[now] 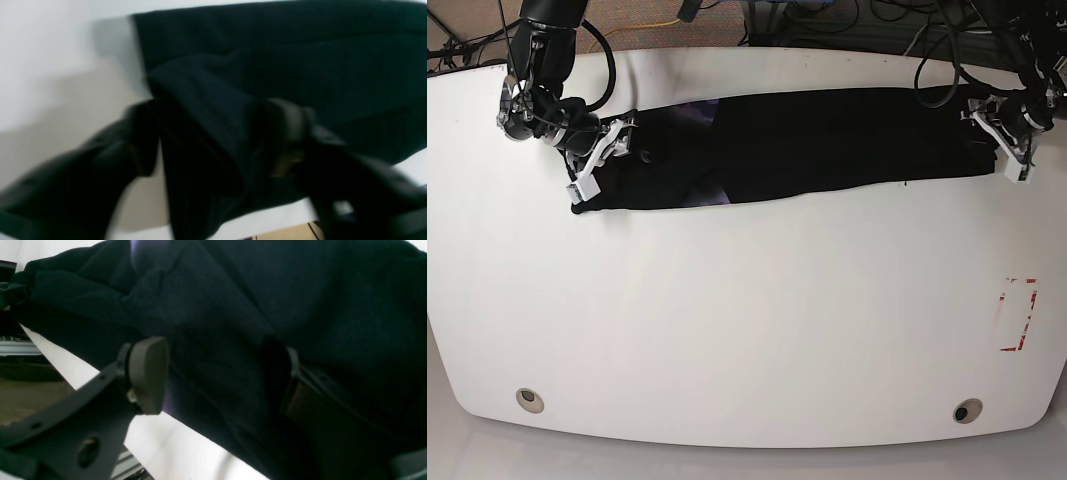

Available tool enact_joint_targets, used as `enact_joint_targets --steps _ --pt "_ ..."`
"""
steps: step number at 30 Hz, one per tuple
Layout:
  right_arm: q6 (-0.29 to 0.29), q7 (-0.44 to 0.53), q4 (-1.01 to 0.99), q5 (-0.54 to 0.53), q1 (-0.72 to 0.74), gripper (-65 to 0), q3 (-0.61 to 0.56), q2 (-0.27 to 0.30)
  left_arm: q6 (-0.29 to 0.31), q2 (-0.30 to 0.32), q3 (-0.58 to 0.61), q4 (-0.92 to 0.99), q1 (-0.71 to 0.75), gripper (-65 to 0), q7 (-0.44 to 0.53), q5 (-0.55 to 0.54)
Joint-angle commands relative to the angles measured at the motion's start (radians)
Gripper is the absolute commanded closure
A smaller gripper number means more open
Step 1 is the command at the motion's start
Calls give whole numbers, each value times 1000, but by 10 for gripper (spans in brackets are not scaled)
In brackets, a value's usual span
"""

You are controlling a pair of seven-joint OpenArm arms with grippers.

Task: Fold the T-shirt properly
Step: 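Release the folded hem and regrasp the folded strip's ends, then bring the left gripper to the strip's middle and grasp it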

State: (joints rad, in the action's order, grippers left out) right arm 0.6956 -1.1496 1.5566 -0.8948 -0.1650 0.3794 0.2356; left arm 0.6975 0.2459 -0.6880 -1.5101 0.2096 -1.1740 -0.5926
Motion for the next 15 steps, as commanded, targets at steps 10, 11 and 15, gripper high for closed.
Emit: enact_joint_targets --steps 10,11,15 --pt "3 39 3 164 32 -200 5 -22 1 3 -63 -96 6 -6 -34 9" --pt "3 39 3 197 35 -195 7 -29 1 3 -63 -129 6 -6 -36 9" --pt "3 39 6 305 40 -192 7 -52 1 -18 -62 -287 31 -6 -37 9"
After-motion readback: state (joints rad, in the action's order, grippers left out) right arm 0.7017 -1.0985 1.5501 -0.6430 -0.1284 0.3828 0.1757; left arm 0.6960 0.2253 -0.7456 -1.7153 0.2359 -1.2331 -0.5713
